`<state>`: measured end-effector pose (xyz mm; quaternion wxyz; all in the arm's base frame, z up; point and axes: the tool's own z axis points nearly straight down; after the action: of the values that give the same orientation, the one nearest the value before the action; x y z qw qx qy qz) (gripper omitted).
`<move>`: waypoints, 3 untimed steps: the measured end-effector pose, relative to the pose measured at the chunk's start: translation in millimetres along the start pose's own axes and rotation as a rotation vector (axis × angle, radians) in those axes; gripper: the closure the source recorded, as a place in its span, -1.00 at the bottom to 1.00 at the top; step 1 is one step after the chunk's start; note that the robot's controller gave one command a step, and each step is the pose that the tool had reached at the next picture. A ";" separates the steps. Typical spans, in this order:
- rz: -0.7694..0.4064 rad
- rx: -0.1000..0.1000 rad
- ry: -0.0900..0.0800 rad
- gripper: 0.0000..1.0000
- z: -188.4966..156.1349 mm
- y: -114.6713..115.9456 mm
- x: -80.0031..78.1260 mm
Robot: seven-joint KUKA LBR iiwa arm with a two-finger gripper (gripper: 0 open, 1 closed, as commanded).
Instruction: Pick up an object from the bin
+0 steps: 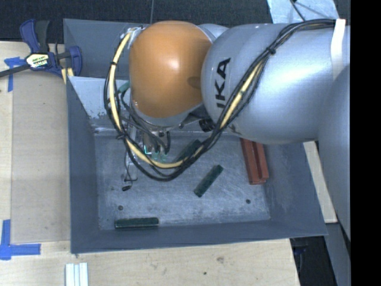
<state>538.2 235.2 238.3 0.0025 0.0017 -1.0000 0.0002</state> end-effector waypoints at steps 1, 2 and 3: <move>-0.094 0.003 0.003 -1.00 131.1 -38.1 43.6; -0.238 -0.003 -0.023 -1.00 164.2 -34.7 49.0; -0.237 -0.001 -0.007 1.00 165.7 -34.5 53.5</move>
Offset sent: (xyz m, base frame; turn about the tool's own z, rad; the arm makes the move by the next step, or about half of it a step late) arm -0.0418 -0.0367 -0.1262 -0.0934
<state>484.0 200.4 72.8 -0.0012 0.1201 -0.9928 -0.0007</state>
